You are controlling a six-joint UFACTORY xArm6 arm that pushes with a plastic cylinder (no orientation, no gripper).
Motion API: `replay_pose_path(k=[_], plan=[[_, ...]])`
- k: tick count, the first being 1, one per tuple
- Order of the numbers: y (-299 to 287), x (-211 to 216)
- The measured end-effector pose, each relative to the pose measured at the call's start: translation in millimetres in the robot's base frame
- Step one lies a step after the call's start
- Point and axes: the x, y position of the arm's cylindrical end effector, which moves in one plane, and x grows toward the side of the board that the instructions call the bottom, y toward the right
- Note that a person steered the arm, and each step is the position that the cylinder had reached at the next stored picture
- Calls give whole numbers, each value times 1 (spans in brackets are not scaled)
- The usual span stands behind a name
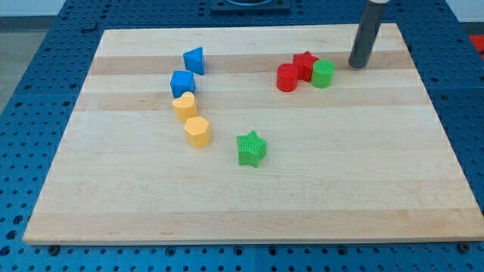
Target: Move the green circle to the right side of green star
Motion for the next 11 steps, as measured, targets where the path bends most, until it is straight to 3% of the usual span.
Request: replay_pose_path(k=[3,7,9,11], plan=[[-61,36],[-45,3],[-114,49],[-133,140]])
